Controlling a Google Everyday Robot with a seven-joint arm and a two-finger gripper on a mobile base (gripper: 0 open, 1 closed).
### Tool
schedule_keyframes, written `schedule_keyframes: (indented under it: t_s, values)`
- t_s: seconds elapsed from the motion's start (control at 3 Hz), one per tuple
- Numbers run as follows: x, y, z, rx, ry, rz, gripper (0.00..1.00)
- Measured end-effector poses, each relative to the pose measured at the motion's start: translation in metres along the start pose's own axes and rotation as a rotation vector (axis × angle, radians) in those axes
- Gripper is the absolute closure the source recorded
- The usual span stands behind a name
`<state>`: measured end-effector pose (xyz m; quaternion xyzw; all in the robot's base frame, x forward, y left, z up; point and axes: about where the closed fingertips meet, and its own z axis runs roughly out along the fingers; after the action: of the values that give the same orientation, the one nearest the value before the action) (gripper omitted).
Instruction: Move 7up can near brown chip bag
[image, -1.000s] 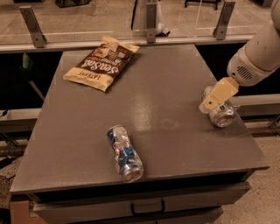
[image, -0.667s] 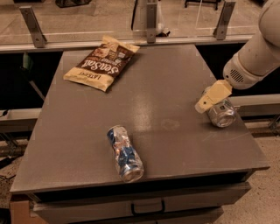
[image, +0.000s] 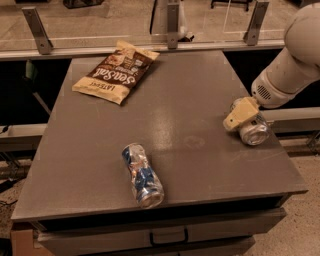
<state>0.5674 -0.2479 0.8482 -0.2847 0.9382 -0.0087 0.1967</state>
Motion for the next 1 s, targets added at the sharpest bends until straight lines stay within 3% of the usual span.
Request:
schedule_keyframes:
  t_s: [1.0]
  values:
    - [-0.003,-0.0011,0.0011,-0.035,-0.004,0.007,0.88]
